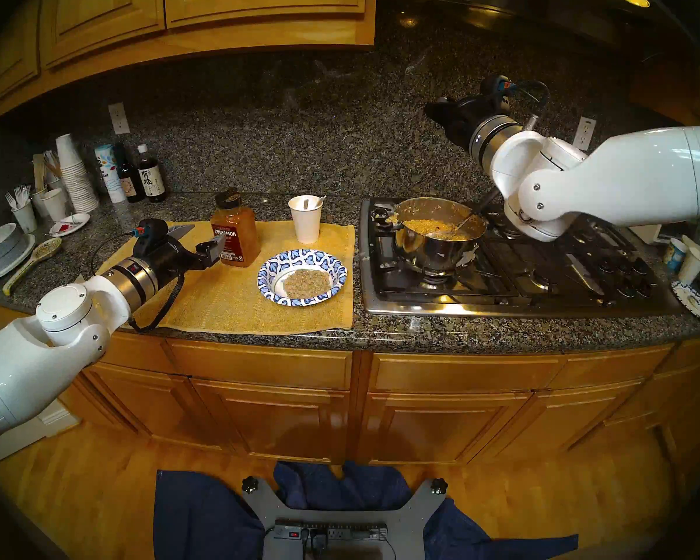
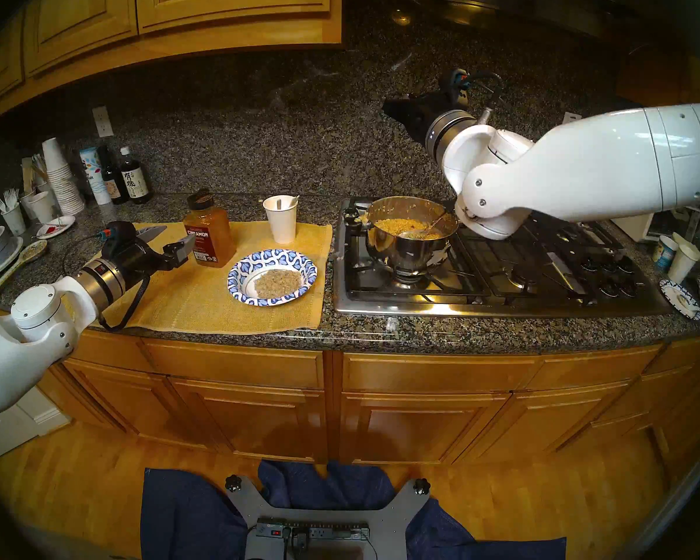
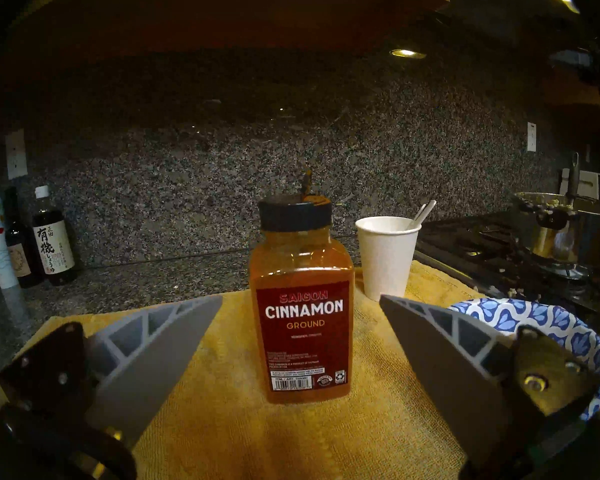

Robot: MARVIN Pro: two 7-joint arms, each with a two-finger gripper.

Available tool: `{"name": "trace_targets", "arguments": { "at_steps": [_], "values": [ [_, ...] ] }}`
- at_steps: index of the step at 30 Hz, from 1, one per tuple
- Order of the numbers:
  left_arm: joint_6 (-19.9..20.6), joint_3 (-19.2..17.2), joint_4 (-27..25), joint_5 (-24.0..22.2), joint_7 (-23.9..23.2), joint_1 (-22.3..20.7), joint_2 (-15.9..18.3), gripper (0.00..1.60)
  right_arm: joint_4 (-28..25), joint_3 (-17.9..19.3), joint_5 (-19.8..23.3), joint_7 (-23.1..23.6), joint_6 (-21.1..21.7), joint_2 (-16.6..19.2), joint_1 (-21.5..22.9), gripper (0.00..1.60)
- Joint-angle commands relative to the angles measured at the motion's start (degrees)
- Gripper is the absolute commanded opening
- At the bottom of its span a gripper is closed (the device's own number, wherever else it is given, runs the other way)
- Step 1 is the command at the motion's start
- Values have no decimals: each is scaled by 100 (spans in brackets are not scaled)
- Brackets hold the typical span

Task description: Scoop oatmeal into bowl, add cinnamon, and put a spoon inside bowl

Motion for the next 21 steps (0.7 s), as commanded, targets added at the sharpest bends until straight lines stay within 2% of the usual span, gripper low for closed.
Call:
{"name": "trace_targets", "arguments": {
  "at_steps": [1,2,3,5,12,13,14,15,21],
  "values": [
    [-14,148,80,166,-39,-778,-234,160,86,98,-44,-9,-76,39,231,0],
    [-81,-28,-1,168,5,-545,-253,160,86,97,-46,-5,-76,43,232,0],
    [-43,145,68,204,-7,-787,-330,160,86,96,-48,-2,-76,46,234,0],
    [-58,82,48,233,-15,-708,-338,160,86,95,-51,3,-76,50,235,0],
    [78,349,277,438,-121,-1101,-611,160,94,105,-51,26,-76,57,228,0],
    [75,310,298,451,-145,-1051,-647,160,96,106,-51,28,-75,57,227,0],
    [134,491,419,483,-168,-1323,-726,160,98,107,-50,30,-74,56,226,0],
    [124,382,395,499,-177,-1193,-740,160,99,107,-49,31,-73,55,225,0],
    [222,438,660,666,-298,-1431,-980,160,111,115,-45,45,-64,47,219,0]
  ]
}}
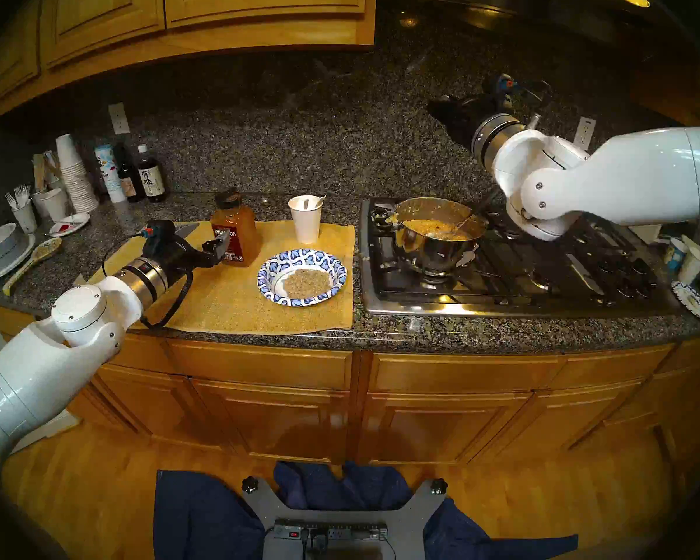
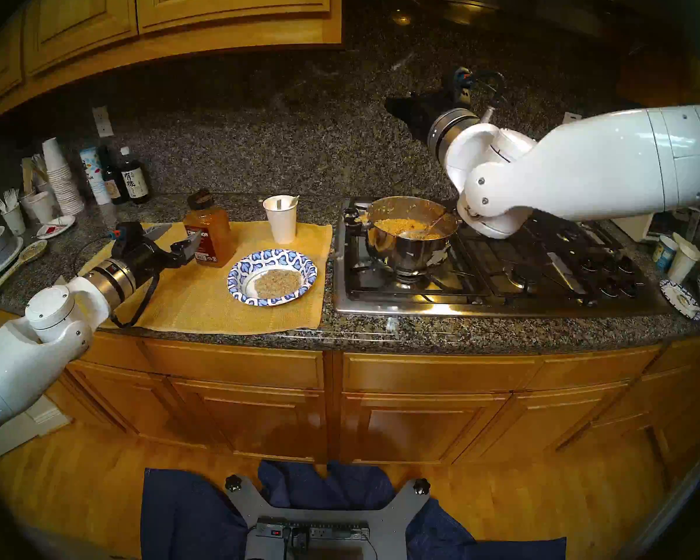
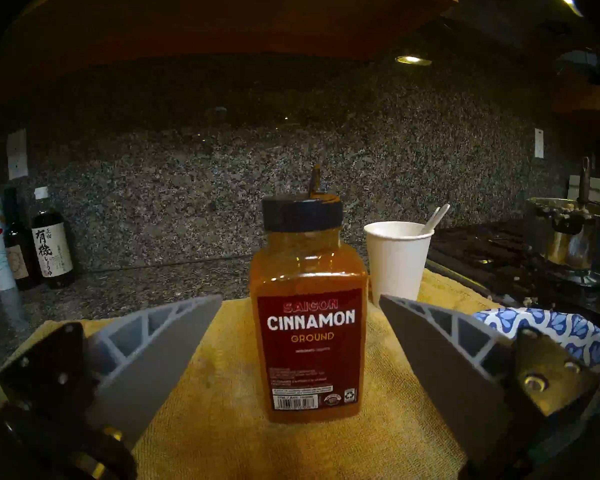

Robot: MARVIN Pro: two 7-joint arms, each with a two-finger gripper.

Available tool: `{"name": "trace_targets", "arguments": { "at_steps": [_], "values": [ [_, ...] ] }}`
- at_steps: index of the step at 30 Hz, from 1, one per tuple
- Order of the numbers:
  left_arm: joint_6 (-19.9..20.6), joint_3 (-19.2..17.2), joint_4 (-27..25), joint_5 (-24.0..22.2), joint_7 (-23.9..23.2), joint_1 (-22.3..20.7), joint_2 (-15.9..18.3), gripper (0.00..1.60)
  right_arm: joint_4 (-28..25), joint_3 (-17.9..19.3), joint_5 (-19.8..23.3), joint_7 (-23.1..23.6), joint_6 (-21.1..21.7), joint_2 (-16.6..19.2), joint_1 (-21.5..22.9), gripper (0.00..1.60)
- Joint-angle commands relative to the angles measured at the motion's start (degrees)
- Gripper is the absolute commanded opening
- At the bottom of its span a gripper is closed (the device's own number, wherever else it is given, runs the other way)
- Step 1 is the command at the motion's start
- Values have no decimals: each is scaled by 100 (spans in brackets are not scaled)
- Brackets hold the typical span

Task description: Scoop oatmeal into bowl, add cinnamon, and put a spoon inside bowl

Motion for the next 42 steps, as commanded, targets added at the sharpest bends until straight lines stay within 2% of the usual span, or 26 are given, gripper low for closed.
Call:
{"name": "trace_targets", "arguments": {
  "at_steps": [1,14,21,22,28,32,41,42],
  "values": [
    [50,-22,171,169,-146,-669,-307,160,110,123,-40,9,-60,-3,198,0],
    [277,141,419,375,-514,-1191,-930,160,142,151,-30,22,-67,-46,180,0],
    [366,195,745,665,-628,-1450,-1235,160,151,150,-22,22,-77,-65,180,0],
    [392,323,896,707,-666,-1673,-1287,160,153,148,-21,21,-78,-69,181,0],
    [384,193,942,857,-764,-1664,-1432,160,157,142,-17,21,-86,-74,180,0],
    [403,316,1138,988,-908,-1935,-1602,160,156,140,-17,20,-99,-76,185,0],
    [454,430,1457,1262,-1036,-2217,-1851,160,134,136,-25,7,-125,-71,226,0],
    [455,543,1592,1304,-1053,-2366,-1865,160,132,134,-26,6,-131,-70,228,0]
  ]
}}
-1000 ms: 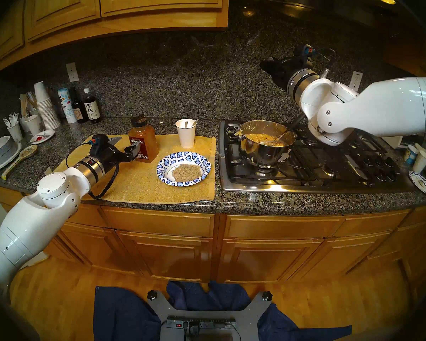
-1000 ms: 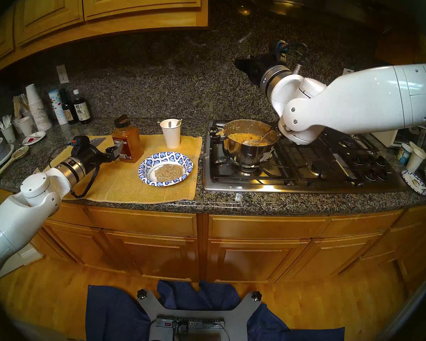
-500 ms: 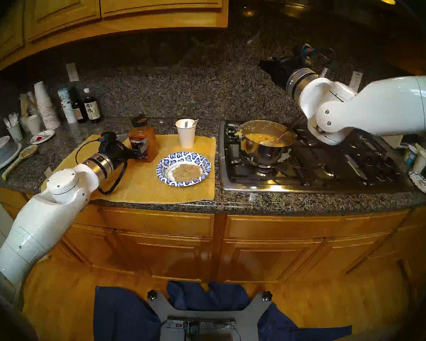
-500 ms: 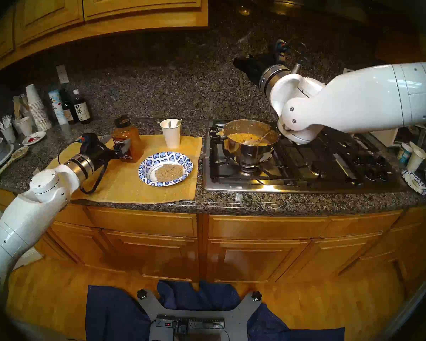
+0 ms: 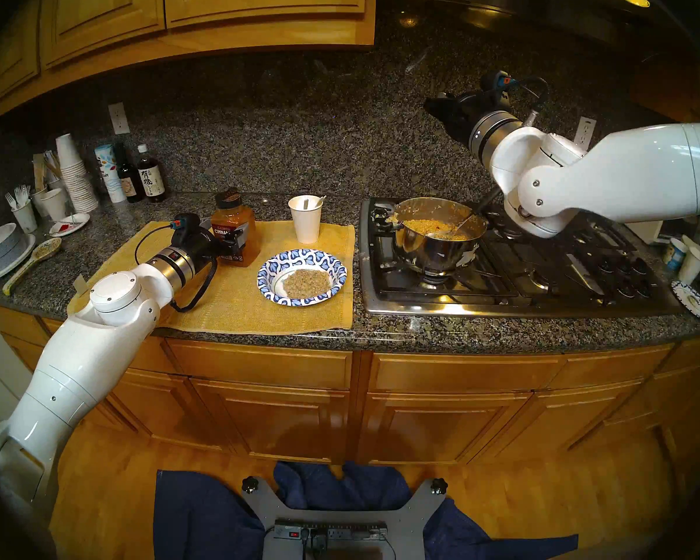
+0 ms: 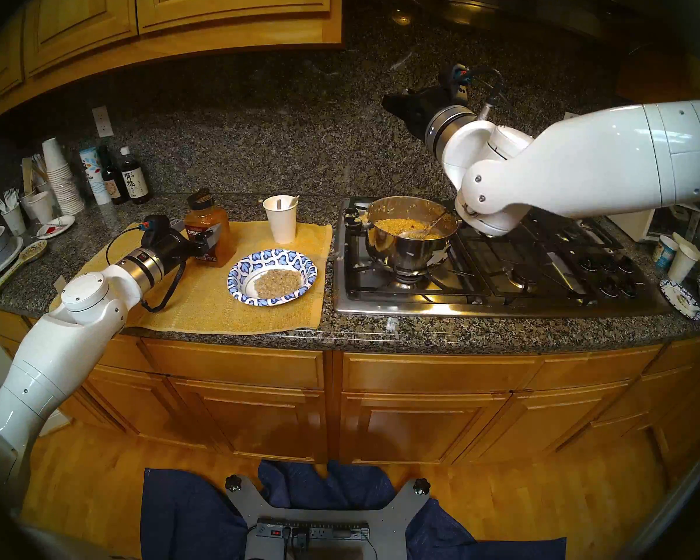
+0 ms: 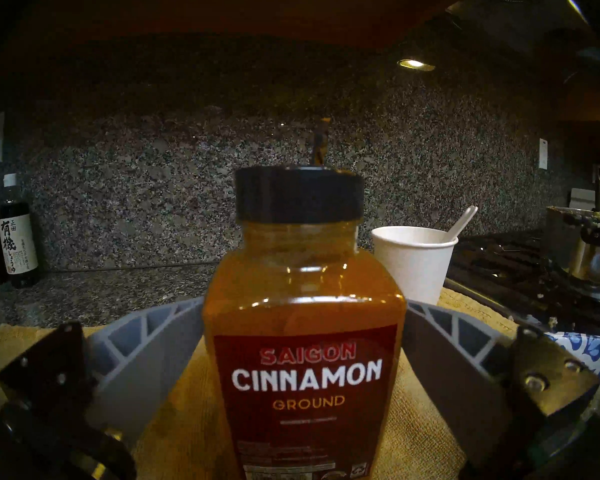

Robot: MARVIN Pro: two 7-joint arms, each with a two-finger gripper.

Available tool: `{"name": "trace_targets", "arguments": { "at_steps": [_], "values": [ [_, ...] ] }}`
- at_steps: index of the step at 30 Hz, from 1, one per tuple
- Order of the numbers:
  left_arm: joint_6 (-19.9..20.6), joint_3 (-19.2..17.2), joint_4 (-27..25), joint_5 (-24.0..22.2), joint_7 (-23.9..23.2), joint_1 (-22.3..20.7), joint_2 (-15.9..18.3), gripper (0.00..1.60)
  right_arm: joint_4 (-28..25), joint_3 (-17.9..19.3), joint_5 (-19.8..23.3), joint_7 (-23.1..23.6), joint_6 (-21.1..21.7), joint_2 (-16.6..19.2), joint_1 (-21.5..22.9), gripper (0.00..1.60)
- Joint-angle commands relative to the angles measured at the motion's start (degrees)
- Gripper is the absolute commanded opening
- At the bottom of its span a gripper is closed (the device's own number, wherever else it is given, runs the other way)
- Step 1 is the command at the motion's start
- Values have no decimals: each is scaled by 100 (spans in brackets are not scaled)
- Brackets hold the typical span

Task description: Scoop oatmeal into bowl, add cinnamon, and put a spoon inside bowl

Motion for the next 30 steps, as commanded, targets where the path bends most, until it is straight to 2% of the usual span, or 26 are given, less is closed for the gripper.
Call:
{"name": "trace_targets", "arguments": {
  "at_steps": [1,2,8,12,13,14,15,16,17,30],
  "values": [
    [-14,58,192,271,-121,-659,-229,160,70,123,-33,-32,-112,27,227,0],
    [2,5,171,339,-120,-595,-252,160,68,121,-34,-33,-117,29,229,0],
    [18,255,543,485,-276,-941,-308,160,53,110,-44,-38,-137,39,241,0],
    [-18,267,621,529,-352,-988,-353,160,54,113,-52,-40,-148,37,243,0],
    [-39,264,624,535,-370,-995,-358,152,55,115,-53,-39,-150,36,241,0],
    [-49,261,628,542,-381,-1000,-364,73,57,117,-53,-39,-151,33,240,0],
    [-63,262,629,554,-399,-1000,-359,59,62,121,-52,-38,-150,28,239,0],
    [-79,256,635,565,-423,-995,-359,16,66,126,-51,-38,-149,23,237,0],
    [-102,255,630,580,-465,-982,-343,0,68,128,-51,-38,-149,20,236,0],
    [-109,-29,254,471,-558,-667,-124,0,97,161,-38,-28,-151,-17,205,0]
  ]
}}
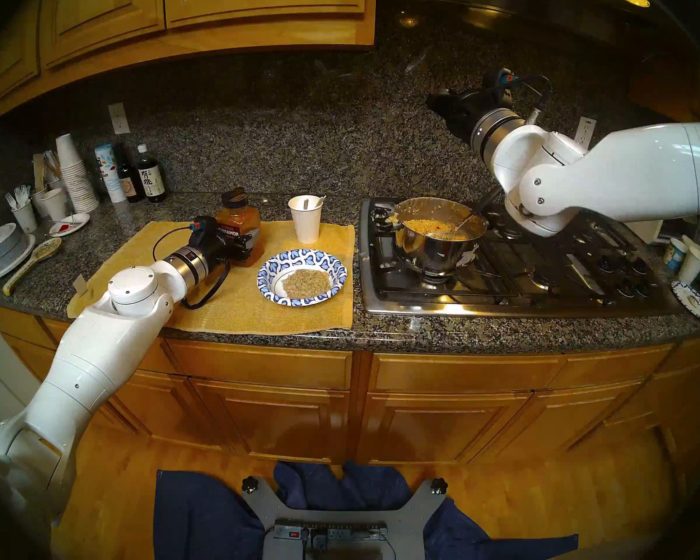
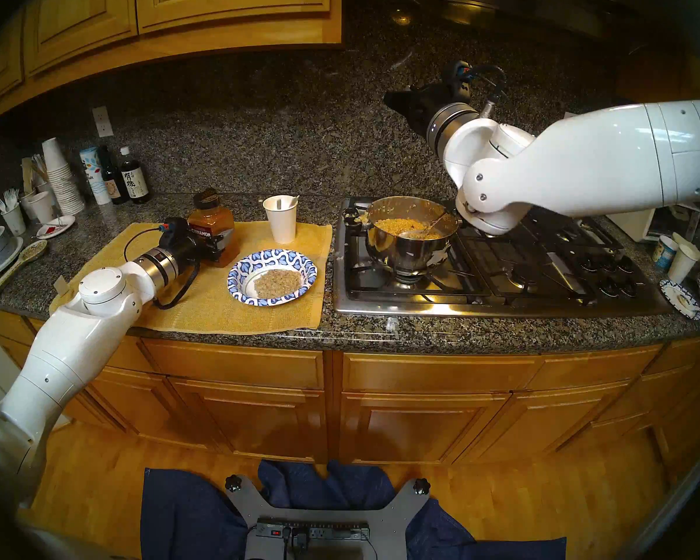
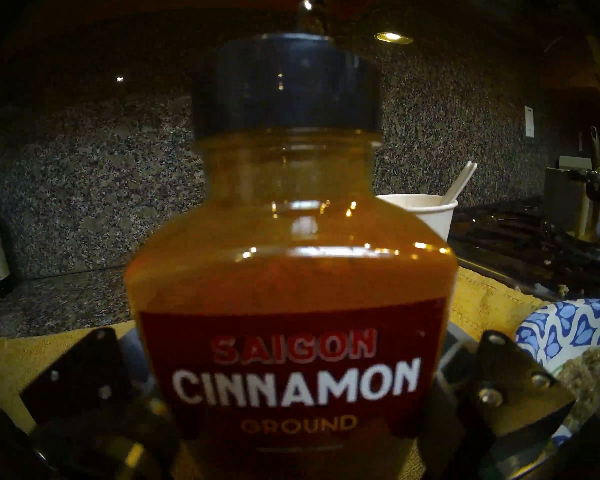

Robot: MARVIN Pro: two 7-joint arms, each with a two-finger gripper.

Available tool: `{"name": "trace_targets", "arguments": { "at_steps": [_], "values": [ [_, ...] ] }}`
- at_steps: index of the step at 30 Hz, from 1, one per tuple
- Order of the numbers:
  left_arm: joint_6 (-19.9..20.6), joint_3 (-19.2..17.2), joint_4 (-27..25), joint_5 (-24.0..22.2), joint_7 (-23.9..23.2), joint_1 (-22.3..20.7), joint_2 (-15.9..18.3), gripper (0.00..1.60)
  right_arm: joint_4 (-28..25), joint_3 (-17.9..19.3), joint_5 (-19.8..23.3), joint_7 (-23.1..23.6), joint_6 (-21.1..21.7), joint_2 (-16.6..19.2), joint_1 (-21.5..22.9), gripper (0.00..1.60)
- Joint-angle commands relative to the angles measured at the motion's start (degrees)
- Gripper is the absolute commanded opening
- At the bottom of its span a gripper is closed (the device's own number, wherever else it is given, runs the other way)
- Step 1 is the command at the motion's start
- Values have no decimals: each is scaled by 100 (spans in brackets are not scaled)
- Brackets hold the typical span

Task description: Scoop oatmeal into bowl, add cinnamon, and put a spoon inside bowl

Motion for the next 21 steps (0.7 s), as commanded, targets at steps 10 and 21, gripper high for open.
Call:
{"name": "trace_targets", "arguments": {
  "at_steps": [10,21],
  "values": [
    [-266,-483,-960,61,-22,53,481,0,116,170,-5,3,-89,-69,141,0],
    [-489,-429,-1450,929,301,338,798,0,132,171,5,-15,-127,-89,139,0]
  ]
}}
